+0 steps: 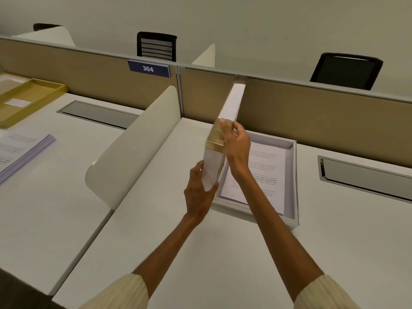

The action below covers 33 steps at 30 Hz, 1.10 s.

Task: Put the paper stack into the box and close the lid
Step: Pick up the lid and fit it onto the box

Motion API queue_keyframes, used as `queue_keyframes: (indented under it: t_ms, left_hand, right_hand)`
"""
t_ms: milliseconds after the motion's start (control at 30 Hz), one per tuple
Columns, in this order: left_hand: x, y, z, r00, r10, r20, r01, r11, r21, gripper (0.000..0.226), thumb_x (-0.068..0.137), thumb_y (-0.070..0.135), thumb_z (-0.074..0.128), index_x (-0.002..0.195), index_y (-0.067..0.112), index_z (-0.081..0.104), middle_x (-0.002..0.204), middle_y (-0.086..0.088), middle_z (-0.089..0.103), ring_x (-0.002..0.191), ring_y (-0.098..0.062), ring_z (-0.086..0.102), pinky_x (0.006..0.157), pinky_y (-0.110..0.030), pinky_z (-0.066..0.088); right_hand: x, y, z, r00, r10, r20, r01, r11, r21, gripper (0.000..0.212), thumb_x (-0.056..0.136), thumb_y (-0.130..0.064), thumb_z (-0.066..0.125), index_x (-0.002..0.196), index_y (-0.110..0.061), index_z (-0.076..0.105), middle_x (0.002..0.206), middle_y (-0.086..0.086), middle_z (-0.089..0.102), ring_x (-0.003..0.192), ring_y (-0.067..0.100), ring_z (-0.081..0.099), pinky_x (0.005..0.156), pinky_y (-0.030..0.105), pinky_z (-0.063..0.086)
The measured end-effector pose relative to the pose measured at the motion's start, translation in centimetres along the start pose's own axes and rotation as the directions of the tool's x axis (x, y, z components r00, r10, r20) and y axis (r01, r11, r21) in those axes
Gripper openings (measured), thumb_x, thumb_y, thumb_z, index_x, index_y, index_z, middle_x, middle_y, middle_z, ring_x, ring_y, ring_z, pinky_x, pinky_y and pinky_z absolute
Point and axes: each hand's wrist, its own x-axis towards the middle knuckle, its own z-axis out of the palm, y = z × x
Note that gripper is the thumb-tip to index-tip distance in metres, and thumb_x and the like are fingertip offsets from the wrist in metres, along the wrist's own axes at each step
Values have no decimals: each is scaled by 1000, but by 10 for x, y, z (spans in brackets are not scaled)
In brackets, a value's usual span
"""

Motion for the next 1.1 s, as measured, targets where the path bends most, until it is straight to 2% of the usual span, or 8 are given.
queue_keyframes:
  t_ms: [300, 400, 467, 600, 667, 733, 867, 1100]
  left_hand:
    - [1, 11, 5, 941, 333, 67, -338, 938, 77, 64, 91, 69, 40, 125, 17, 59, 117, -5, 67, 101, -11, 61, 76, -21, 58]
    - [21, 17, 10, 995, 94, 44, -97, 993, 72, 62, 90, 71, 38, 107, 18, 66, 110, -1, 70, 102, -18, 65, 72, -25, 51]
    - [37, 9, 14, 977, -154, 150, 129, 978, 165, 61, 86, 66, 53, 123, 18, 60, 128, -3, 62, 121, -23, 57, 86, -31, 48]
    - [54, -6, 14, 789, -436, 433, 396, 899, 185, 89, 65, 86, 53, 113, 11, 56, 112, -12, 61, 107, -28, 59, 85, -35, 49]
    - [61, -11, 15, 719, -519, 462, 491, 850, 191, 96, 68, 80, 60, 132, 9, 47, 131, -17, 55, 120, -31, 55, 93, -40, 47]
    - [68, -16, 16, 679, -570, 462, 518, 819, 249, 94, 75, 70, 67, 136, 2, 46, 136, -20, 54, 124, -33, 56, 97, -41, 48]
    - [74, -14, 19, 703, -550, 451, 464, 835, 296, 61, 72, 68, 69, 67, 12, 46, 69, -7, 54, 63, -14, 53, 62, -26, 39]
    - [42, -9, 29, 734, -496, 464, 347, 861, 371, 71, 65, 67, 77, 82, 5, 47, 74, -10, 54, 67, -18, 54, 59, -26, 38]
  right_hand:
    - [-1, -2, -63, 977, 188, -99, -206, 953, -222, 84, 71, -41, 83, 139, -16, 40, 134, 6, 54, 102, 14, 51, 80, 25, 46]
    - [-5, 6, -86, 963, 223, -149, -251, 944, -216, 76, 73, -31, 83, 136, -14, 44, 130, 8, 56, 108, 22, 58, 92, 35, 55]
    - [-7, 11, -100, 956, 244, -166, -277, 935, -221, 71, 75, -29, 81, 134, -11, 46, 128, 9, 58, 111, 27, 60, 95, 41, 55]
    - [-11, 25, -124, 947, 266, -179, -304, 923, -237, 50, 80, -28, 77, 120, -7, 54, 107, 8, 62, 93, 22, 61, 85, 36, 56]
    - [-13, 33, -132, 949, 257, -182, -296, 925, -236, 31, 82, -26, 76, 99, -9, 57, 89, 4, 61, 80, 19, 59, 72, 29, 54]
    - [-13, 40, -139, 947, 267, -179, -304, 925, -230, 25, 83, -25, 74, 90, -10, 55, 85, 6, 61, 75, 20, 59, 67, 25, 53]
    - [-14, 54, -158, 930, 324, -172, -357, 908, -220, 26, 86, -25, 71, 101, -6, 62, 92, 8, 65, 80, 21, 61, 64, 24, 50]
    - [-11, 95, -203, 874, 443, -199, -482, 842, -243, 21, 90, -28, 65, 102, -11, 60, 95, 7, 63, 76, 18, 59, 62, 24, 47]
